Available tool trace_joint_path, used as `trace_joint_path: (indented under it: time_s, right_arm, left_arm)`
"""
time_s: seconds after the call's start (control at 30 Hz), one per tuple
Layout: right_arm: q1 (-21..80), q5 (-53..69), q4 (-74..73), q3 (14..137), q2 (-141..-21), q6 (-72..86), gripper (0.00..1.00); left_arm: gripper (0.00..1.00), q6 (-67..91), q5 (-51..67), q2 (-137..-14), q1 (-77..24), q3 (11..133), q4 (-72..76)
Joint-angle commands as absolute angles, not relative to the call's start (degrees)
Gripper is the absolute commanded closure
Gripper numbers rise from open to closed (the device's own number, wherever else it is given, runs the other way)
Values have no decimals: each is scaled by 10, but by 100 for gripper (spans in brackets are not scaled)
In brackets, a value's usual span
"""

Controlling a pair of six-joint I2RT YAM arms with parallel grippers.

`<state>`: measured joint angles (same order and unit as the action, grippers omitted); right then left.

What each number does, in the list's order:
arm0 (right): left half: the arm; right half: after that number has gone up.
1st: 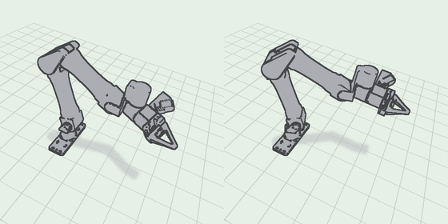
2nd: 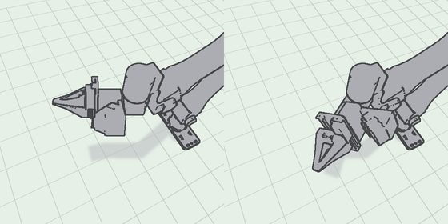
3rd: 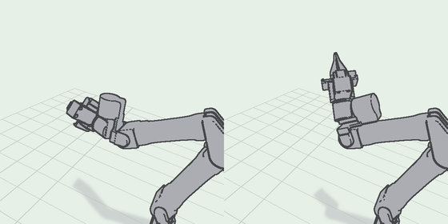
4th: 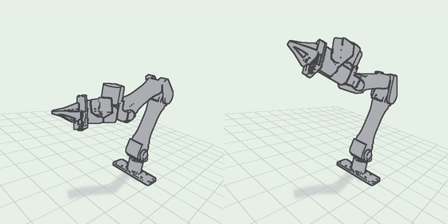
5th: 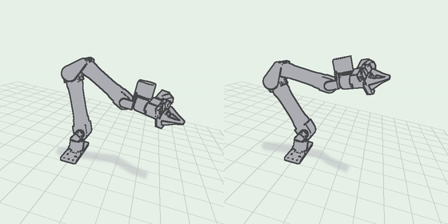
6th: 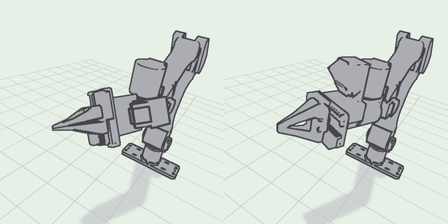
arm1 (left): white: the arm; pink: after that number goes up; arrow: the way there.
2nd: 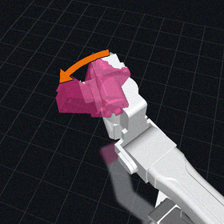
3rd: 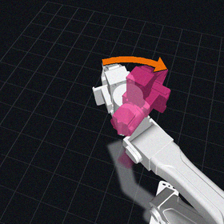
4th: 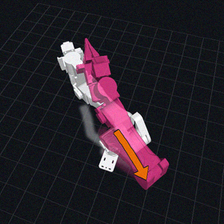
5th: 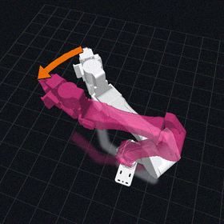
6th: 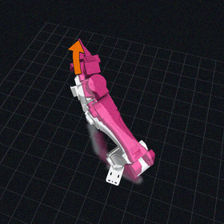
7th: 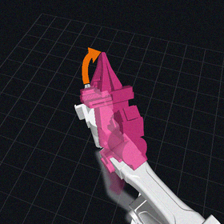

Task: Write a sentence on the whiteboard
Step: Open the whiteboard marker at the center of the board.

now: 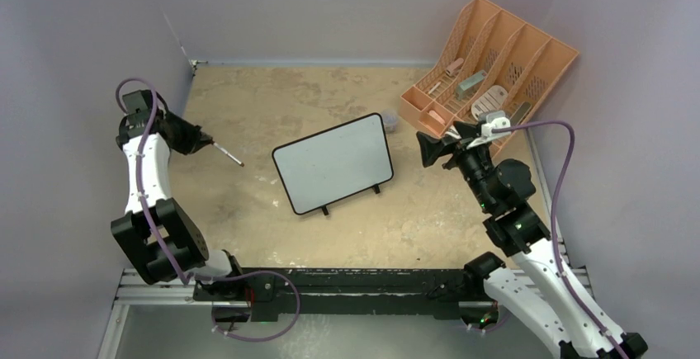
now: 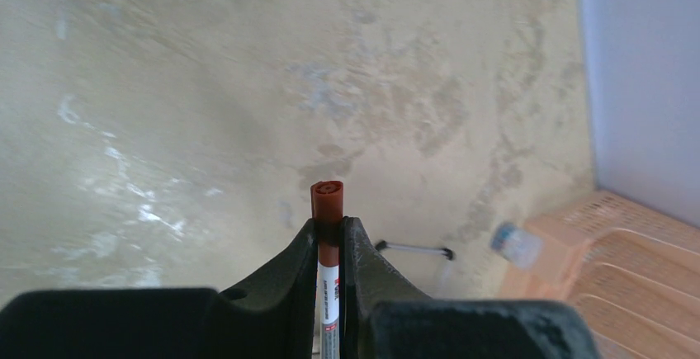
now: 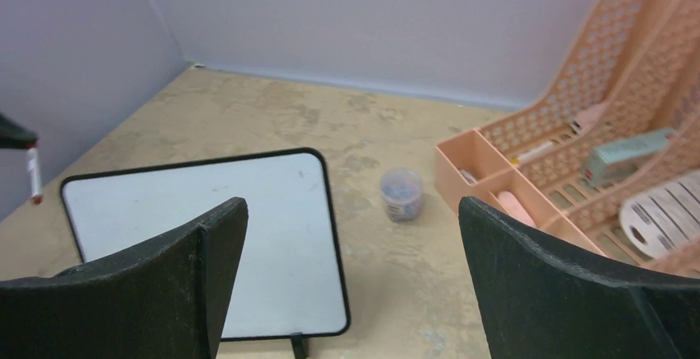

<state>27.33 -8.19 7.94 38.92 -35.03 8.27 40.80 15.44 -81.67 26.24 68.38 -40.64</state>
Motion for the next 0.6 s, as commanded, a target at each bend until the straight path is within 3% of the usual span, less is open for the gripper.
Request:
trace_joint_path:
  time_s: [0.0, 0.3, 0.57]
  right_arm:
    - [275, -1, 141, 427, -376, 91, 1]
    - [276, 70, 196, 461, -427, 127, 1]
    - [296, 69, 234, 480, -472, 144, 1]
  left_arm:
    - [100, 485, 240, -774, 265, 748, -426]
    - [100, 583, 365, -760, 230, 795, -429]
    - [100, 718, 306, -712, 110, 758, -330]
